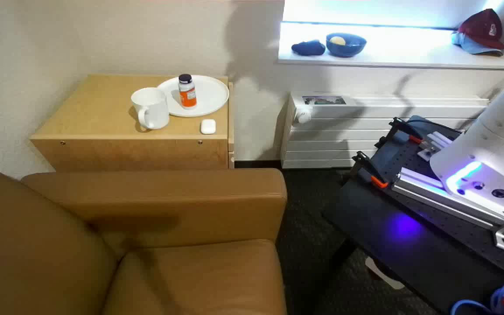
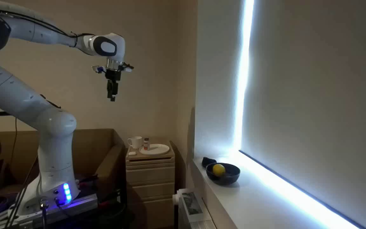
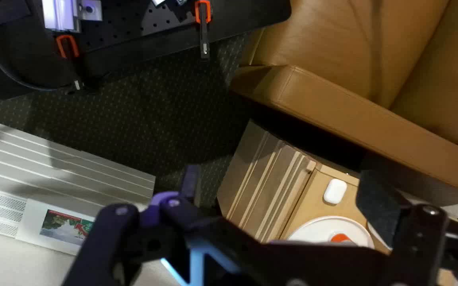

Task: Remove the black sock from the windowsill and place it on the white tray on top of the nightstand

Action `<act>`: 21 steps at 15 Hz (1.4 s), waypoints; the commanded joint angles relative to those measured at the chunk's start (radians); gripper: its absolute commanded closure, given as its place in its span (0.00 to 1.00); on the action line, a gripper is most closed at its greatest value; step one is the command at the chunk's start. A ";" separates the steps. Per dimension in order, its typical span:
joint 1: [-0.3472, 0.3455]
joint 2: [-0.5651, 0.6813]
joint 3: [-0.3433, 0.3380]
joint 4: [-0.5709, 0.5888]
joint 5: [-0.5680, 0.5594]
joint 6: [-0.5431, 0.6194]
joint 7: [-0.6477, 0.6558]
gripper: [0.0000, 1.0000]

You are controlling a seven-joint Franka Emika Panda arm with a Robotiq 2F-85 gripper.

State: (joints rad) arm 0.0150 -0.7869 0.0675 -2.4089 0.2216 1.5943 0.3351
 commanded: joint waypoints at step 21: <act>-0.225 0.265 -0.125 0.081 -0.049 0.232 0.088 0.00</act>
State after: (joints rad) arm -0.1364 -0.6529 0.0002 -2.3914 0.1851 1.7678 0.4084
